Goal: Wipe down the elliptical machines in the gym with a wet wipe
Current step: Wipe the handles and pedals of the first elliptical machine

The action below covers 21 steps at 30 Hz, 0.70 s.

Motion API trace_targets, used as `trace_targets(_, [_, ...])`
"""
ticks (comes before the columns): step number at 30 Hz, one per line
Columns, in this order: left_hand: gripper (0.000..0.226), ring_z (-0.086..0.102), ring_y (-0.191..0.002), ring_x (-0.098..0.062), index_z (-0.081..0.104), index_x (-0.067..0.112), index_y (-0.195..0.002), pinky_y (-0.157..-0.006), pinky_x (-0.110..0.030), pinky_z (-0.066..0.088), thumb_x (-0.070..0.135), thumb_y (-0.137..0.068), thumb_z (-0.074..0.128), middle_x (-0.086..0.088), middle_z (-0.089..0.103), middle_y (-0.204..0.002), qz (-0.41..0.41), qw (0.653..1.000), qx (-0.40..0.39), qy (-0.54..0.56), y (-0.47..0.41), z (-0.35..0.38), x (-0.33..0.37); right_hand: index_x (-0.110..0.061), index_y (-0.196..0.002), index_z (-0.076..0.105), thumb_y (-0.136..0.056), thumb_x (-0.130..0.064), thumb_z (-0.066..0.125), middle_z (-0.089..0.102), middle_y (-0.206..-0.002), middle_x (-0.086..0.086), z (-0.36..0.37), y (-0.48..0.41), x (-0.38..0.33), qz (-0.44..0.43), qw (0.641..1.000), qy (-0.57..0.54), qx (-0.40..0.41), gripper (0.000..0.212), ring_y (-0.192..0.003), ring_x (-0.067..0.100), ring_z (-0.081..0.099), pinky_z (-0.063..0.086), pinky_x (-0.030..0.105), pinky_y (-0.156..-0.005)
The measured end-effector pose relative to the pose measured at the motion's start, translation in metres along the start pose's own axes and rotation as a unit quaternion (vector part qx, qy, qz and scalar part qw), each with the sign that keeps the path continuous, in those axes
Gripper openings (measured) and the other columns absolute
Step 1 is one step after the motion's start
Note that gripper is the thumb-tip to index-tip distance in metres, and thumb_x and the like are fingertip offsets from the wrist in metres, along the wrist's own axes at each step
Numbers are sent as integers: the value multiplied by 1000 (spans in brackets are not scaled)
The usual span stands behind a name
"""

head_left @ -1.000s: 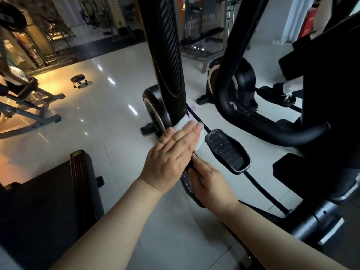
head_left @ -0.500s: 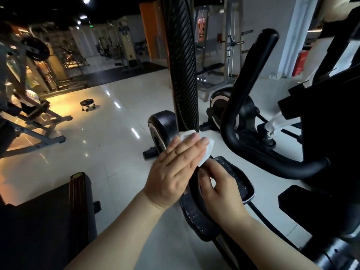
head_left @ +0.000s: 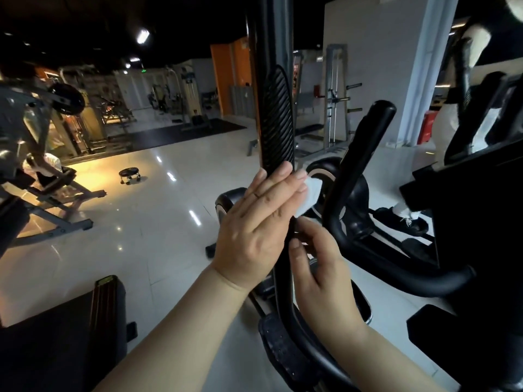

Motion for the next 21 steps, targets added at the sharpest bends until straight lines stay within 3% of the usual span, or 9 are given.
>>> trace_targets(4, [27,56,-135,-27,65,0,-126,-115,-45,42,-4,-101,56,-11,61,-137,24,999,-22,-12,10,2,4,-18,-128,61,-100,-19,53,62,-121,-13,-4,0,-5,-46,999,20,-7,29,-117,18,60,51,40,-95])
trace_targets(7, [25,60,-130,-24,71,2,-120,-117,-44,39,1,-105,50,-8,66,-131,26,999,4,-40,-8,-6,-3,-17,-126,62,-103,-22,54,62,-121,-9,-8,-10,-12,-43,999,22,3,25,-117,12,60,49,26,-96])
trace_targets(9, [26,67,-119,-21,76,8,-114,-107,-38,43,2,-103,53,-3,71,-124,30,995,36,-87,-29,-11,-6,-21,-121,63,-102,-23,54,63,-116,-9,-11,-17,-18,-18,1000,23,5,21,-109,5,61,50,20,-88])
trace_targets(12, [26,68,-101,-19,78,11,-110,-90,-34,43,2,-102,55,0,74,-117,2,990,83,-115,-52,-15,-9,-26,-117,63,-102,-26,55,61,-115,-13,-13,-21,-19,-16,999,29,3,17,-108,9,62,52,26,-86])
trace_targets(16, [28,69,-96,-25,76,7,-113,-96,-31,46,1,-104,51,-3,71,-115,-36,993,81,-82,-52,-15,-9,-27,-119,62,-101,-24,55,60,-117,-15,-19,-31,-32,-88,995,37,3,19,-110,18,62,53,33,-89])
trace_targets(21, [31,58,-97,-24,75,-3,-110,-91,-33,48,5,-106,45,-3,56,-113,-53,993,100,-42,-90,-26,-21,-34,-120,57,-99,-6,58,59,-114,-20,-29,-65,-72,-175,984,25,23,35,-107,13,63,51,20,-89])
Point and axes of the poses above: each hand's wrist, its own y-axis away from the middle knuckle, its own z-axis out of the palm, x = y × z, the point moved 2 cm from there along -y, towards the middle knuckle
